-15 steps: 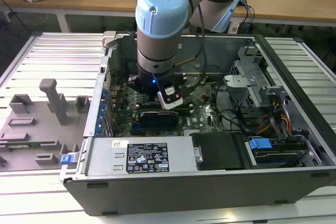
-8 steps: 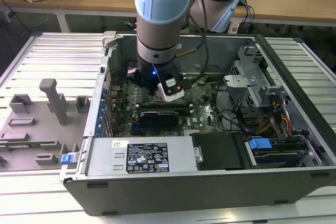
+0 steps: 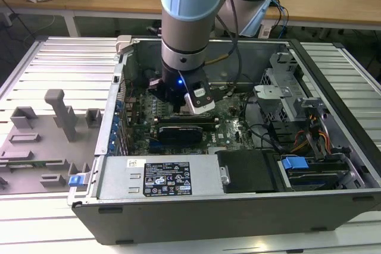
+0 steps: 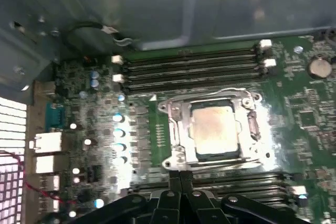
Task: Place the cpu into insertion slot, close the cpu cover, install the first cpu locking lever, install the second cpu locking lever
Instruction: 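Install the second cpu locking lever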
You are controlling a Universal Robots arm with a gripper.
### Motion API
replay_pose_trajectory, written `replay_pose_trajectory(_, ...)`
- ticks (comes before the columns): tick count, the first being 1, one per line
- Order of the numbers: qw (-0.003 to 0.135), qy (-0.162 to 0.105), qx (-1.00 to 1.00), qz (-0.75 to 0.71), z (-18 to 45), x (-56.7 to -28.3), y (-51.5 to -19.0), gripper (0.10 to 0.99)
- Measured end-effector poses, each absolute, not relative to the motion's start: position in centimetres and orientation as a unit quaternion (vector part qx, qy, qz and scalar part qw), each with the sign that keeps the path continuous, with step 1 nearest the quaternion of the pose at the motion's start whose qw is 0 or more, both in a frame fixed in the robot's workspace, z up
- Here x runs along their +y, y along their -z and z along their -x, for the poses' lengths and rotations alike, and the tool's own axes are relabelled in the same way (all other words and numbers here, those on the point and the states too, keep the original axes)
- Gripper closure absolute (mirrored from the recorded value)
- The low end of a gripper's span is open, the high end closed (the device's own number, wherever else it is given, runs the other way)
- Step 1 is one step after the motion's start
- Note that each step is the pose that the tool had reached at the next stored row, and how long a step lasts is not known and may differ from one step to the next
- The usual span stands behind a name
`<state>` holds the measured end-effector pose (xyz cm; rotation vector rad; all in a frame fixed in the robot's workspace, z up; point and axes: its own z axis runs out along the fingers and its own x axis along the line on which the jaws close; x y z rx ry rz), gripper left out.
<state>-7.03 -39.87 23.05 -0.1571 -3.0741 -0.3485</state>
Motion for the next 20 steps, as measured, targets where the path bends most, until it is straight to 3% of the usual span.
replay_pose_trajectory(8,0.021,0.101,-0.993,0.054,4.3,-39.6,-23.0,0.980)
replay_pose_trajectory(12,0.020,0.081,-0.995,0.055,4.3,-37.7,-23.0,0.980)
replay_pose_trajectory(17,0.002,0.078,-0.996,0.051,4.3,-36.3,-23.0,0.980)
replay_pose_trajectory(20,0.001,0.072,-0.996,0.051,4.3,-35.7,-23.0,0.980)
